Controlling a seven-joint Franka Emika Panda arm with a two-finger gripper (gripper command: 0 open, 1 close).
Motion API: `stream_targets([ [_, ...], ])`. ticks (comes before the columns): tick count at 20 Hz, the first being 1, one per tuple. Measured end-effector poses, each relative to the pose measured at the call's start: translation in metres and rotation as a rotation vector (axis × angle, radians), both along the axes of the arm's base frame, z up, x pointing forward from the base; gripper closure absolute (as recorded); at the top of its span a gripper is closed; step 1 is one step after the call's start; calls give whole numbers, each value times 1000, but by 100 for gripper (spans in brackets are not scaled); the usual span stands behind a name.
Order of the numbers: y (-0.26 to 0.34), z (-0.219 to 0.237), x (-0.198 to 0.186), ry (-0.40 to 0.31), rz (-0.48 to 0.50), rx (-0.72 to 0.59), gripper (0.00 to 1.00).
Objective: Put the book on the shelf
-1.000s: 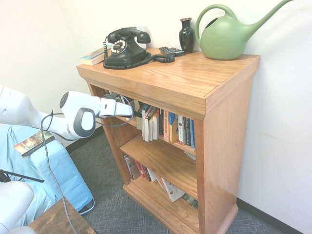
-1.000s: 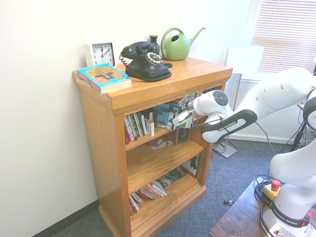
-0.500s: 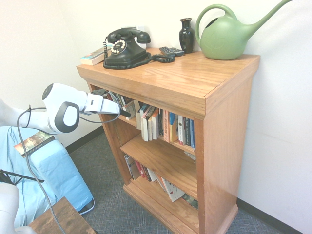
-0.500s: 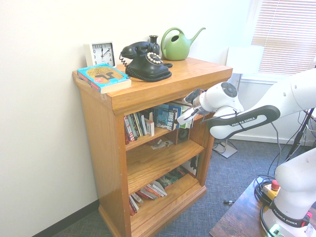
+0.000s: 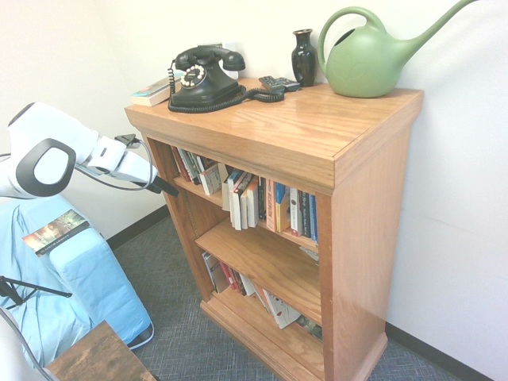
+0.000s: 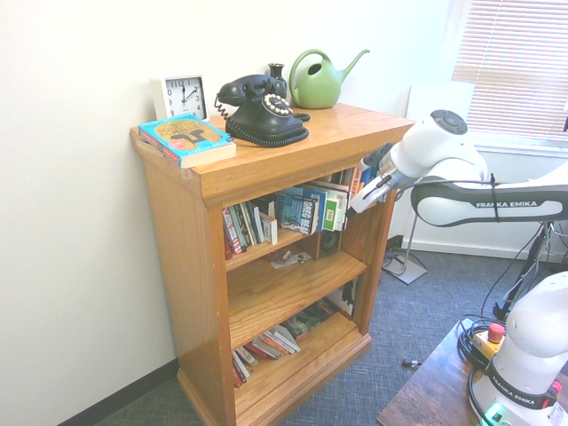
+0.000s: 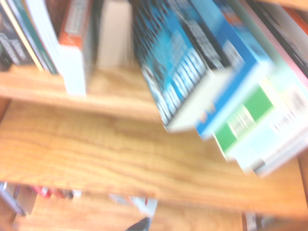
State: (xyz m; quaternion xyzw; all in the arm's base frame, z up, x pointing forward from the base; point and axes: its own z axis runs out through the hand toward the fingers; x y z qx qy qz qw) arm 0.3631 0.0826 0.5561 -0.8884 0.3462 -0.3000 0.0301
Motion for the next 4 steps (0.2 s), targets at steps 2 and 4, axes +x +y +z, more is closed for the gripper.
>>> stream_targets([
  [2,-6,17,-1,30,-24,32,0],
  [4,-13,31,1,64,-46,62,0],
])
